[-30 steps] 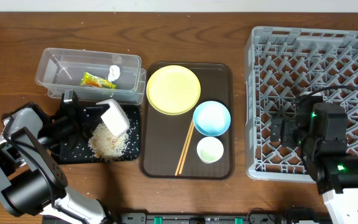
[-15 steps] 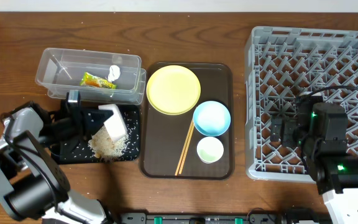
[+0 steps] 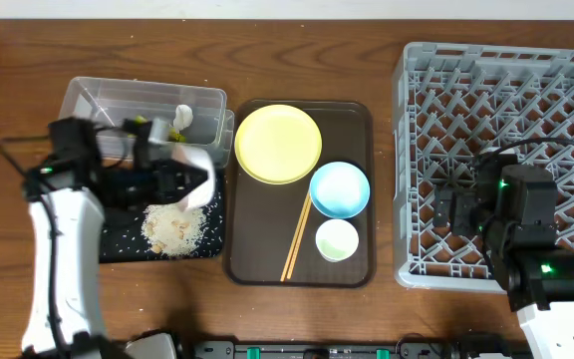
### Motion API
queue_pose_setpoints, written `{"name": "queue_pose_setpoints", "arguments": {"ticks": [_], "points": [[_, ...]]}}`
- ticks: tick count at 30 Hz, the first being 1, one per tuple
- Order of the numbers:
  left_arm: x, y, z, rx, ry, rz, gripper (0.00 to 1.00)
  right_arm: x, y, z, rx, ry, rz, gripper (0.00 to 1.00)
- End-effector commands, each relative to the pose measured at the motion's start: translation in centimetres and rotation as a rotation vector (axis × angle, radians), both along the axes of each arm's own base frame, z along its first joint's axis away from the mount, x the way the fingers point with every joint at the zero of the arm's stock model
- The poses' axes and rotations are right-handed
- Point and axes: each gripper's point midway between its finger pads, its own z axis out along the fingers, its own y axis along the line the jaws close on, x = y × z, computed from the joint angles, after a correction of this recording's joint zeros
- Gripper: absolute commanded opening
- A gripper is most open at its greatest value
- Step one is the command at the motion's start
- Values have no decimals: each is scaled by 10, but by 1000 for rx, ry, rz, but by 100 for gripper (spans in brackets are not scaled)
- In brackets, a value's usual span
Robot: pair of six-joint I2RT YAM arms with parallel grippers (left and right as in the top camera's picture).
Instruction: Sort waste into correct bins and load items into the dishwasher rack
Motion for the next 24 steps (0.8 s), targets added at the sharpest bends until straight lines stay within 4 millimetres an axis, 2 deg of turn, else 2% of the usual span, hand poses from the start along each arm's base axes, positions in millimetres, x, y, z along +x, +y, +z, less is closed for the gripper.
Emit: {"name": "queue_pose_setpoints", "arguments": {"ticks": [1,7,10,15,21,24], "points": [[0,-14,-8,177,9,-11,6,3,-3,7,6,-17,-20,99],[-18,-64,-37,473,-45,-234,6,3,-3,8,5,-18,-20,99],[-27,-83,-54,598,-62,-330,6,3,-3,7,6,-17,-20,99],[-43,-117,-85,659,-24,-463,6,3,-3,8,5,-18,-20,99],[-43,-116,-128,755,107,-455,6,3,-3,7,5,-17,-20,99],[-42,-117,-140,765,135,-464,7,3,-3,8,5,-18,-20,99]]}}
